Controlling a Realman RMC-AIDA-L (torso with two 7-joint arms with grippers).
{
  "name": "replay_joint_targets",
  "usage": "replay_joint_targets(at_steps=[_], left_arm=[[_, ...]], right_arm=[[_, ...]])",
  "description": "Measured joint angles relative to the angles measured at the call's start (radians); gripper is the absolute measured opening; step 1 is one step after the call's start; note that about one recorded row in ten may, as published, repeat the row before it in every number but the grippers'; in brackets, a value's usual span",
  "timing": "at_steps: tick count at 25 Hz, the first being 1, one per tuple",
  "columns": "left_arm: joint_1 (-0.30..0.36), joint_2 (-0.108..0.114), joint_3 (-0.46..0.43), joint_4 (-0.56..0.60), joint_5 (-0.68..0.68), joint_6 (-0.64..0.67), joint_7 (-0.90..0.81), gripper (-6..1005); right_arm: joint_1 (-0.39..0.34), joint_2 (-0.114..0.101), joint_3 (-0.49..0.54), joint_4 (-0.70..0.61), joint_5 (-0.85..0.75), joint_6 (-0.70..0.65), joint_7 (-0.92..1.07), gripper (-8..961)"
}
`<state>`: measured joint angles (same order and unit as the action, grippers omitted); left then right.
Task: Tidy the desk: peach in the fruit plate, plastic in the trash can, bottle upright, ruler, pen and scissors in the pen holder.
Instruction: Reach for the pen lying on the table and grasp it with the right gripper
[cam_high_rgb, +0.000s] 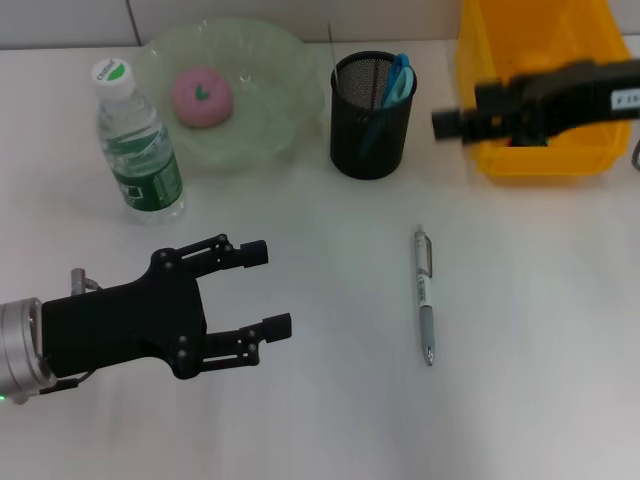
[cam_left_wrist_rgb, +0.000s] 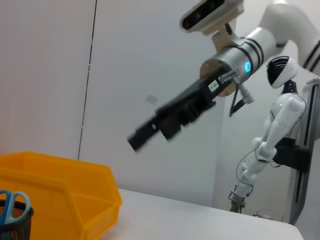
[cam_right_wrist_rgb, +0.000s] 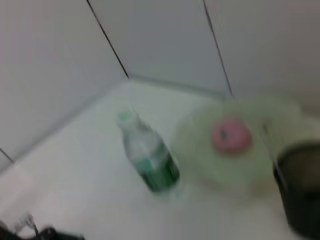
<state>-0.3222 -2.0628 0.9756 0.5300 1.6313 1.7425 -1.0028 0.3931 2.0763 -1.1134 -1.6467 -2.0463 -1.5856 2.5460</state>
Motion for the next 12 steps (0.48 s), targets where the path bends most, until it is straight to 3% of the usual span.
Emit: replay_joint_targets(at_steps=[2, 4, 7, 12], left_arm=[[-0.001, 0.0, 0.0, -0.001, 0.0, -0.001, 0.001, 802], [-0.004, -0.001, 0.0, 0.0, 0.0, -0.004, -0.001, 802], [-0.006, -0.002, 0.001, 0.0, 0.001, -0.005, -0.004, 802], [-0.007, -0.002, 0.0, 0.001, 0.001, -0.006, -0.004, 802]], right_arm=[[0.082, 0.001, -0.023, 0.013, -0.139, -0.098, 0.161, 818], [0.102, 0.002, -0.043, 0.026, -0.18, -0.108, 0.187, 819], [0.187, 0.006, -0.153, 0.129, -0.359, -0.099, 0.275, 819], [0.28, 0.008, -0.249, 0.295, -0.451, -0.036, 0.34, 815]])
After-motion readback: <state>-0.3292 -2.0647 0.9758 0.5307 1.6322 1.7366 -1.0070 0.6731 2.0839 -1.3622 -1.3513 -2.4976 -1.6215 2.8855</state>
